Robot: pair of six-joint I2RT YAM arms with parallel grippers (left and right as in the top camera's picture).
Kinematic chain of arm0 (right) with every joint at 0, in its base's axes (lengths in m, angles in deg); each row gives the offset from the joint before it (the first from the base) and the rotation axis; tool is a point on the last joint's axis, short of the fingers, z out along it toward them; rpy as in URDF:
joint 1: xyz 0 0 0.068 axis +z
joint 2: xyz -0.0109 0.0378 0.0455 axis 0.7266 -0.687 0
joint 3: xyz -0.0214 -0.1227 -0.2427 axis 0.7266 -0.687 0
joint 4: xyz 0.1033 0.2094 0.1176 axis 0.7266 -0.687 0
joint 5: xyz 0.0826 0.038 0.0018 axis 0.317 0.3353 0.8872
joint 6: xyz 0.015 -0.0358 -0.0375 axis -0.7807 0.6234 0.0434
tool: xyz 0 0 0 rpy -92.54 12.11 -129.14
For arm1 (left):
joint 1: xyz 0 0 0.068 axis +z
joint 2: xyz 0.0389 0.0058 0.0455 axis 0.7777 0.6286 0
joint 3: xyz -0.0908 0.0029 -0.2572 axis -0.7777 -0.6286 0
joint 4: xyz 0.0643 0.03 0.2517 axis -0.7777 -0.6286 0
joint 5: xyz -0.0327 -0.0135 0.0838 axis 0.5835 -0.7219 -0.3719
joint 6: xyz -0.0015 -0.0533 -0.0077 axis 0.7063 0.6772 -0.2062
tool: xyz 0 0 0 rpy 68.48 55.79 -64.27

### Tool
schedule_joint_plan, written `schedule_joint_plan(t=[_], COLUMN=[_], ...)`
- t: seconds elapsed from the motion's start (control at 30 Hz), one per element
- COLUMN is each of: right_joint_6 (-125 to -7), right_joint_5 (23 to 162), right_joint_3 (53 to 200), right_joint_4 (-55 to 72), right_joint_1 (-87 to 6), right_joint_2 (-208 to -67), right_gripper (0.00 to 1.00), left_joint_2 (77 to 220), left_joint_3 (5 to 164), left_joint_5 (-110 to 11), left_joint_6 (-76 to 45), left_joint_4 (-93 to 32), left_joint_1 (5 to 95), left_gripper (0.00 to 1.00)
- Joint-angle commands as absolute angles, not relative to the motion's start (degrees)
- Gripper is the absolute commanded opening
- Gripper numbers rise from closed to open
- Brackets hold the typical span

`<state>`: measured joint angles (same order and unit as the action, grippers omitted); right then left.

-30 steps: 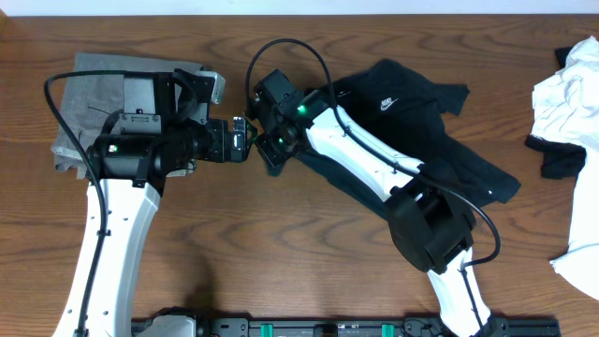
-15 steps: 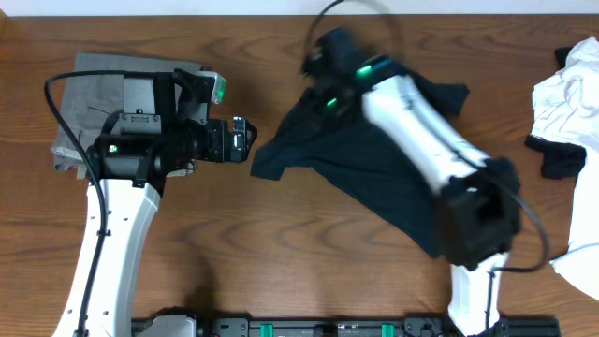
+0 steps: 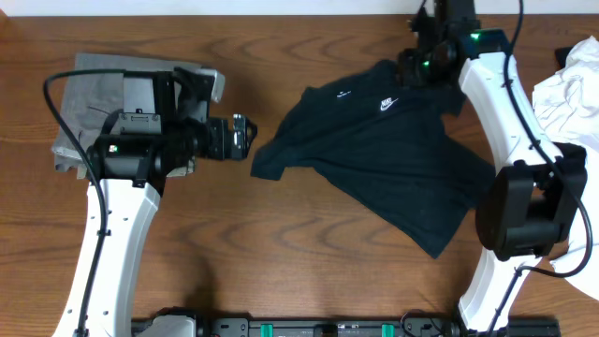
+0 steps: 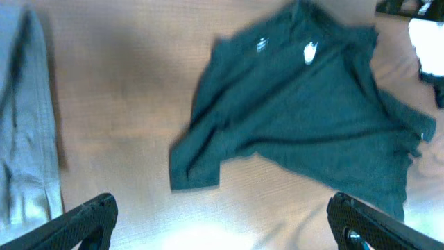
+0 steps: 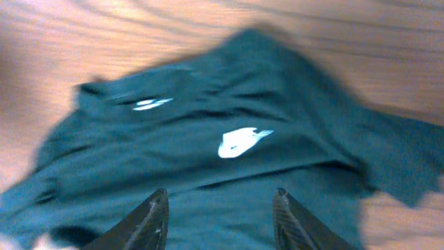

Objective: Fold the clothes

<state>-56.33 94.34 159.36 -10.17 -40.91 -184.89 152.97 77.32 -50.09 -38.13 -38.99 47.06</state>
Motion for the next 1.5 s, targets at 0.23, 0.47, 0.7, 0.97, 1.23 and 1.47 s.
schedule_joint_plan(t=[0.23, 0.47, 0.7, 0.97, 1.23, 1.47], right_joint_6=[-55.58, -55.58, -55.58, -55.58, -55.58, -55.58], right_joint_5=[89.51, 89.51, 89.49, 89.49, 89.49, 89.49], right_joint_3=[159.5, 159.47, 159.45, 159.45, 159.45, 159.45], right_joint_4=[-9.71, -10.15, -11.0, -11.0, -10.98, -10.98], right_joint_1=[-46.68, -47.05, -47.05, -47.07, -47.03, -47.03], right_joint_2=[-186.01, -186.01, -186.01, -186.01, -186.01, -186.01], right_gripper=[0.36, 0.46, 0.99, 0.99, 0.99, 0.99], left_joint_2=[153.27, 160.12, 171.2, 181.99, 188.99, 187.52], left_joint_3=[78.04, 77.95, 77.95, 77.95, 77.95, 78.06], left_joint_5=[-49.35, -49.26, -49.28, -49.35, -49.42, -49.72], left_joint_6=[-37.78, -38.26, -38.26, -38.24, -37.58, -33.93], left_joint_4=[-31.89, -30.55, -30.44, -31.45, -26.27, -24.65], left_joint_1=[46.74, 45.27, 40.51, 34.15, 31.15, 31.04], left_gripper=[0.98, 0.98, 0.22, 0.12, 0.06, 0.06])
